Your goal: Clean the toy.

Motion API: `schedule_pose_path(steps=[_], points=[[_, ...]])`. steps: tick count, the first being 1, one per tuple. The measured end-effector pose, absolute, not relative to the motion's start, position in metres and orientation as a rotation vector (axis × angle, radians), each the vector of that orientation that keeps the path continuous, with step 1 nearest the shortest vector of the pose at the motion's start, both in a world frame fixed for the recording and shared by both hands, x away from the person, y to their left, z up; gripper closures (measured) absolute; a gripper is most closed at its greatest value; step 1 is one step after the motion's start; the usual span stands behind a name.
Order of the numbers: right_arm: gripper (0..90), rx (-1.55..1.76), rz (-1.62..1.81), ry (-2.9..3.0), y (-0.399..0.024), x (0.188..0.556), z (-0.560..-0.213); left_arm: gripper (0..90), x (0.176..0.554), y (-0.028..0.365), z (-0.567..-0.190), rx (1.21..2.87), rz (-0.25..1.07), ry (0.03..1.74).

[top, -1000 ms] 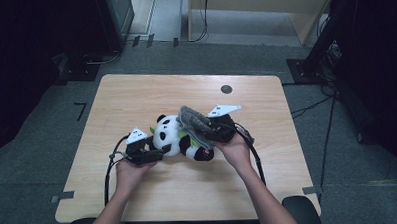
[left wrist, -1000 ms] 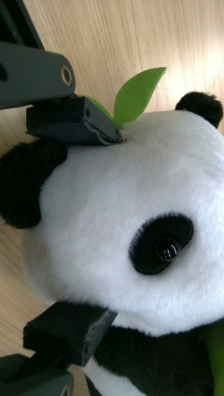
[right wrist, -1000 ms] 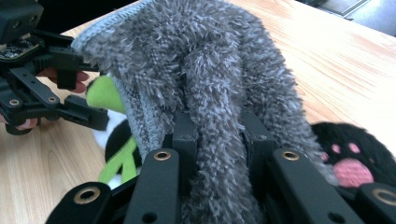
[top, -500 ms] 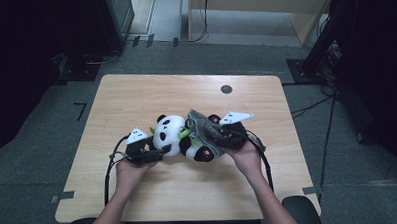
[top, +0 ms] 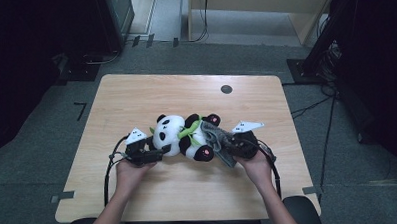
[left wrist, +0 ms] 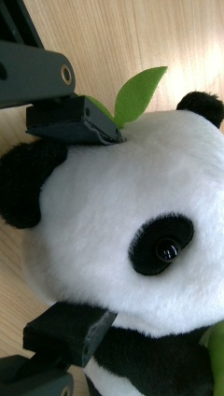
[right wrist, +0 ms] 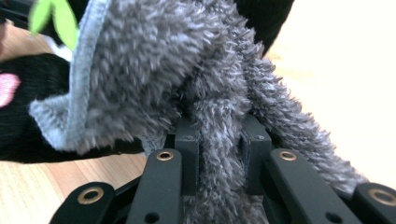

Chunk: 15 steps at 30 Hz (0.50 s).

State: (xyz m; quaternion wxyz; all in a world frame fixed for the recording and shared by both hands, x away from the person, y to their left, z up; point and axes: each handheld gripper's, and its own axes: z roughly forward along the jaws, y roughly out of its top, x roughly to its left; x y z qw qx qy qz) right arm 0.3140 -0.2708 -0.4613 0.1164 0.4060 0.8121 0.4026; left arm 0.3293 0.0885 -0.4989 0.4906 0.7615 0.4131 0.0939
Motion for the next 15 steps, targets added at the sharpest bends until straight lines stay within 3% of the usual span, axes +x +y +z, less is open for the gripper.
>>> schedule_pose_path(steps=[15], points=[[75.7,1.088,1.368,2.303,-0.248,0.328,-0.406,24.0,0.328,0.087,-0.498,1.847,0.229,1.011]])
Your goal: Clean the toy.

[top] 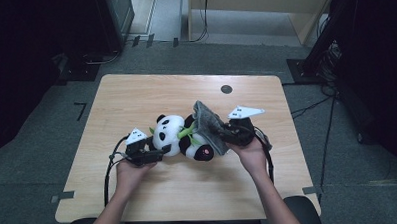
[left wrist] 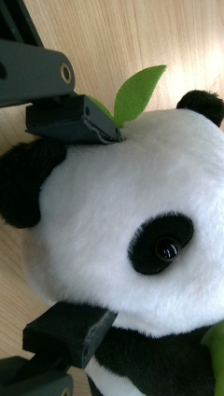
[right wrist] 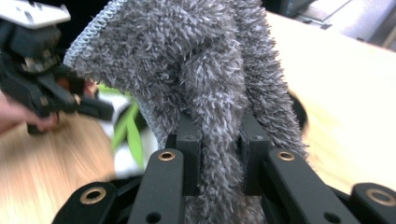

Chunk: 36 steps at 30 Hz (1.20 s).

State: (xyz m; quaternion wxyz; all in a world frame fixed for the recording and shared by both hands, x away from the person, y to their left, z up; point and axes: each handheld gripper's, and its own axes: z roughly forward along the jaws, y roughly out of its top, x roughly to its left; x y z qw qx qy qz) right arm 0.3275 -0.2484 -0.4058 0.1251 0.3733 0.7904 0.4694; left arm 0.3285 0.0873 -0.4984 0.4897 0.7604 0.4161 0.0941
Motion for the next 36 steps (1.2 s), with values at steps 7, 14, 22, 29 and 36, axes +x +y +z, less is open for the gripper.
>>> schedule_pose_path(steps=[7,14,22,29,36], points=[[74.3,1.03,1.312,2.366,-0.213,0.351,-0.399,23.4,0.329,0.088,-0.498,1.846,0.224,1.008],[63.4,1.013,1.243,2.386,-0.194,0.359,-0.417,23.3,0.33,0.087,-0.499,1.834,0.223,1.017],[72.8,0.995,1.26,2.399,-0.205,0.353,-0.424,25.1,0.329,0.087,-0.499,1.862,0.226,1.0],[73.4,1.009,1.27,2.389,-0.222,0.338,-0.432,25.0,0.328,0.087,-0.499,1.864,0.232,0.996],[73.9,1.069,1.258,2.388,-0.243,0.326,-0.442,24.8,0.328,0.087,-0.499,1.863,0.232,0.993]])
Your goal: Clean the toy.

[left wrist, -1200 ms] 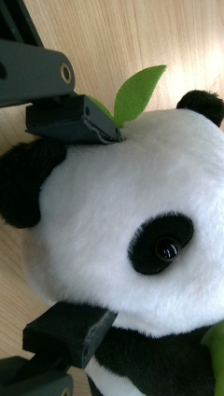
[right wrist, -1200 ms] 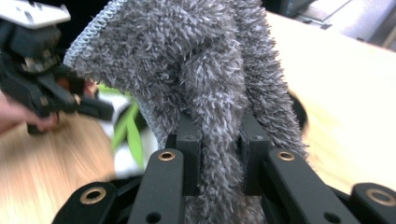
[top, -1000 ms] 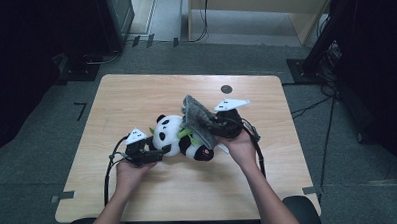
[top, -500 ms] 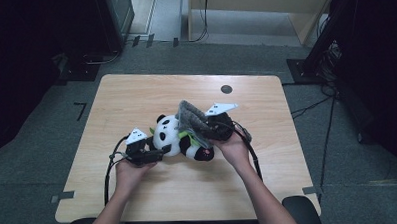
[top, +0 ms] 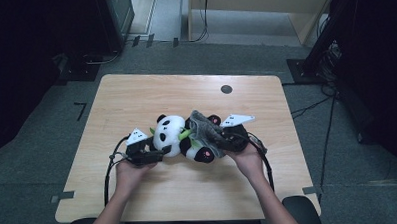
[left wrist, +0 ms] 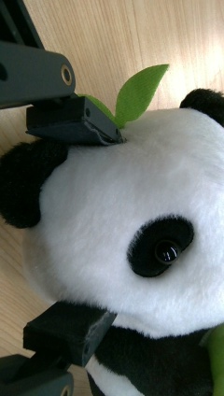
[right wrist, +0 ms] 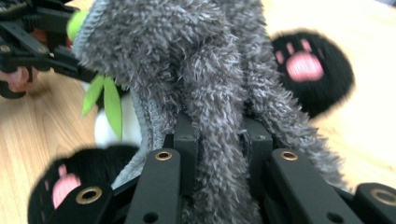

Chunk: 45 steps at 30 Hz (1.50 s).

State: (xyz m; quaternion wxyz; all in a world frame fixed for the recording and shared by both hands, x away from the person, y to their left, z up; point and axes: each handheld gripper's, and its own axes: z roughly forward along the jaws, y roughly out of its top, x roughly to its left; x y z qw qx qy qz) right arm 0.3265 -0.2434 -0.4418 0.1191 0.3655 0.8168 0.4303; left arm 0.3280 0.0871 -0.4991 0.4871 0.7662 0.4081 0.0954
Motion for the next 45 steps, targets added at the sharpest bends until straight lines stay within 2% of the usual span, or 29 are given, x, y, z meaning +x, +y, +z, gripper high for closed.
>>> schedule_pose_path(steps=[9,13,23,31,36,45], points=[[74.7,1.187,1.17,2.405,-0.268,0.314,-0.464,25.0,0.329,0.088,-0.499,1.856,0.225,0.996],[75.3,1.218,1.18,2.403,-0.272,0.312,-0.462,25.2,0.329,0.088,-0.499,1.854,0.218,1.001],[75.7,1.155,1.329,2.336,-0.272,0.299,-0.424,25.8,0.327,0.086,-0.496,1.866,0.236,1.007],[75.8,1.052,1.434,2.355,-0.239,0.284,-0.388,27.4,0.326,0.083,-0.492,1.854,0.232,1.039],[75.3,0.975,1.312,2.453,-0.212,0.283,-0.406,28.1,0.326,0.084,-0.493,1.856,0.218,1.038],[75.6,0.96,1.261,2.416,-0.215,0.286,-0.421,27.7,0.326,0.084,-0.494,1.863,0.218,1.028]])
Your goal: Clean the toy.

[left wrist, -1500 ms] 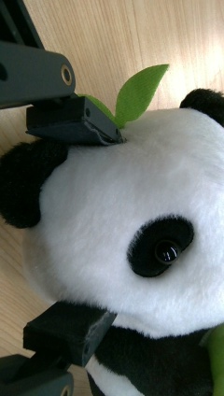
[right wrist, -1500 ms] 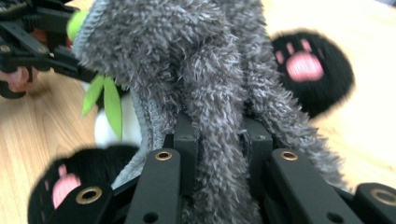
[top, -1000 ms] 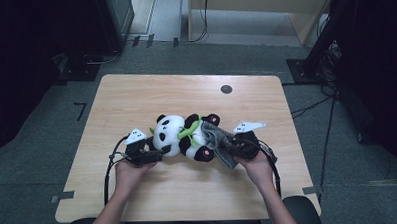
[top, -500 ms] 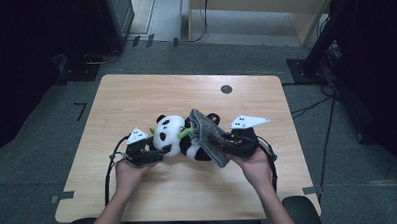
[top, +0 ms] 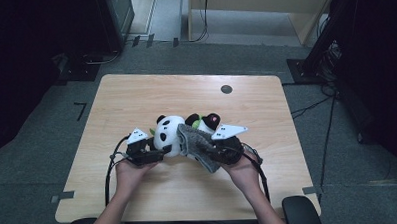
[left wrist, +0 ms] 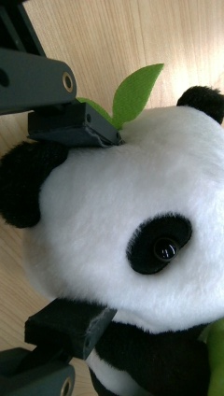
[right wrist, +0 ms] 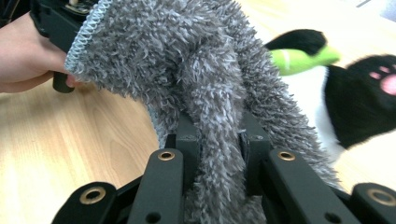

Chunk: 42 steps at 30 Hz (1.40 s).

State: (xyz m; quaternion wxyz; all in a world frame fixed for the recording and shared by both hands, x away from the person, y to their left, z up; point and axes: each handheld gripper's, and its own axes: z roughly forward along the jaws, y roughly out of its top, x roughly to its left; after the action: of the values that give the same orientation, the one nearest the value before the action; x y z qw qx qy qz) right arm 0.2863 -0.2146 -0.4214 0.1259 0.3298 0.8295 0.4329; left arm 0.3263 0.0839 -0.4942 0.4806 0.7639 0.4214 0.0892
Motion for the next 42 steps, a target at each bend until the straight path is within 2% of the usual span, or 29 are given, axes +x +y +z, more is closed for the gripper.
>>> schedule_pose_path(steps=[19,25,35,42], points=[[75.9,1.155,1.222,2.338,-0.256,0.288,-0.437,26.8,0.327,0.084,-0.496,1.867,0.224,1.013],[76.0,1.166,1.256,2.308,-0.261,0.287,-0.428,26.6,0.327,0.084,-0.495,1.865,0.221,1.016],[75.8,1.046,1.324,2.324,-0.234,0.285,-0.397,26.1,0.327,0.084,-0.495,1.855,0.213,1.026],[75.5,0.978,1.287,2.416,-0.208,0.289,-0.407,26.4,0.327,0.084,-0.495,1.864,0.219,1.02]])
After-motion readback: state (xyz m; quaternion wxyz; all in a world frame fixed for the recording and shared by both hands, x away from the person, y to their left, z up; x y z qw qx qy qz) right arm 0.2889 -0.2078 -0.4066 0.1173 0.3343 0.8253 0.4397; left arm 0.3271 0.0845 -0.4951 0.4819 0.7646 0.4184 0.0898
